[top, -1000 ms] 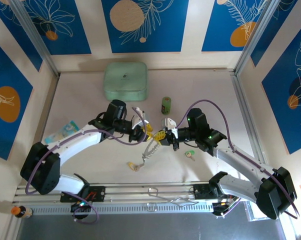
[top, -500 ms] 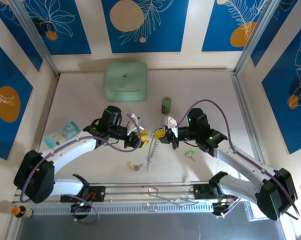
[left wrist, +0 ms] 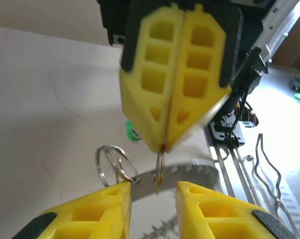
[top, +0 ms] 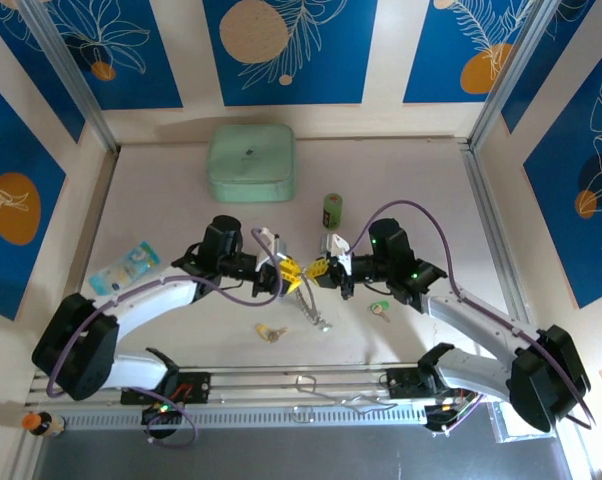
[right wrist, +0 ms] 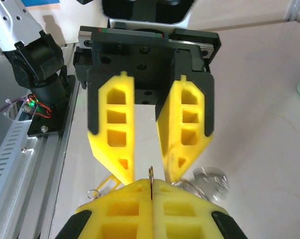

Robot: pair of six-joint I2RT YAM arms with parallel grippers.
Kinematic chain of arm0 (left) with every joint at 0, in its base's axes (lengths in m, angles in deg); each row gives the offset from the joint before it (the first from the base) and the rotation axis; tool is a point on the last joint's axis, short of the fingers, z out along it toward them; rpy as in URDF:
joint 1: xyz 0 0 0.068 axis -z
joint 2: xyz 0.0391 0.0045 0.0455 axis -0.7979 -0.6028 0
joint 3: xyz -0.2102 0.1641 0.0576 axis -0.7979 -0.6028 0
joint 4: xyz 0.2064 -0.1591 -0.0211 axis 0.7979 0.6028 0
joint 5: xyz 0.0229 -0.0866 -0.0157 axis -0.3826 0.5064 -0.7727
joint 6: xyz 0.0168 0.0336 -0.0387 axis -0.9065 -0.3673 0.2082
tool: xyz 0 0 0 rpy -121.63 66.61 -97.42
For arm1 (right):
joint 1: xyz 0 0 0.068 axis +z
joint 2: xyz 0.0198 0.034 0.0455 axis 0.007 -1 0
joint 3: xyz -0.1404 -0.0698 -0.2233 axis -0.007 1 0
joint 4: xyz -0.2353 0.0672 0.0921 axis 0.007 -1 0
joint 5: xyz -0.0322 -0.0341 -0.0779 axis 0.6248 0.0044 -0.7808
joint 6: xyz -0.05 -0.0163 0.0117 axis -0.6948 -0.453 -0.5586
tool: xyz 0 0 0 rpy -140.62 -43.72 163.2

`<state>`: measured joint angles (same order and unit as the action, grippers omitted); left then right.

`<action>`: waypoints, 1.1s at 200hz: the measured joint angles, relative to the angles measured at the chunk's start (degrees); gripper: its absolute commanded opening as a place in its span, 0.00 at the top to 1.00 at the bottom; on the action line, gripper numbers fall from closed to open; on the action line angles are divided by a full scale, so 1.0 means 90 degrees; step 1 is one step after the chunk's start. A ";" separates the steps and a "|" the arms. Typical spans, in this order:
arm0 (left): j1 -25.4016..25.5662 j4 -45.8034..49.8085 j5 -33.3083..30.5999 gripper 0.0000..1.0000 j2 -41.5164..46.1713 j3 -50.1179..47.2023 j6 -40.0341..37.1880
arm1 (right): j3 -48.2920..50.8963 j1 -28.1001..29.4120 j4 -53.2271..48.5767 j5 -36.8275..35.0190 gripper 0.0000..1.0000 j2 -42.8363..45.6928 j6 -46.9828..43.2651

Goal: Put the keys on the keyring

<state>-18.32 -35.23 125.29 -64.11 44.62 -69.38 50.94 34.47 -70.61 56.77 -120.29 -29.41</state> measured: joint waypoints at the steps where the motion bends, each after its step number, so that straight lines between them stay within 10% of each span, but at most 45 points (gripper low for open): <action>1: 0.0000 -0.0012 0.0000 0.74 -0.0012 0.0000 0.0015 | 0.0002 0.0002 0.0005 0.0000 1.00 -0.0005 0.0000; 46: 0.0000 -0.0367 0.0107 1.00 -0.0170 -0.0005 0.0233 | 0.0029 0.0034 0.0114 -0.0097 1.00 -0.0204 0.0019; 80: 0.0002 -0.0206 0.0114 1.00 -0.0170 -0.0002 -0.0015 | 0.0029 0.0041 0.0109 -0.0143 1.00 -0.0216 0.0024; 95: 0.0002 -0.0131 0.0080 1.00 -0.0163 0.0002 -0.0131 | 0.0036 0.0041 0.0114 -0.0170 0.67 -0.0221 0.0100; 113: 0.0002 0.0029 -0.0107 1.00 -0.0163 0.0002 -0.0211 | 0.0119 0.0000 0.0316 -0.0223 0.58 -0.0143 0.0231; 220: 0.0277 0.3747 -0.3135 1.00 -0.0459 0.2715 0.3495 | 0.0155 0.1001 -0.0265 -0.0969 0.75 0.0665 0.0678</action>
<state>-15.82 -1.50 97.07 -68.24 69.06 -37.93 52.34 43.48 -72.99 48.05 -114.30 -23.31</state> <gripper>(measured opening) 0.043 0.246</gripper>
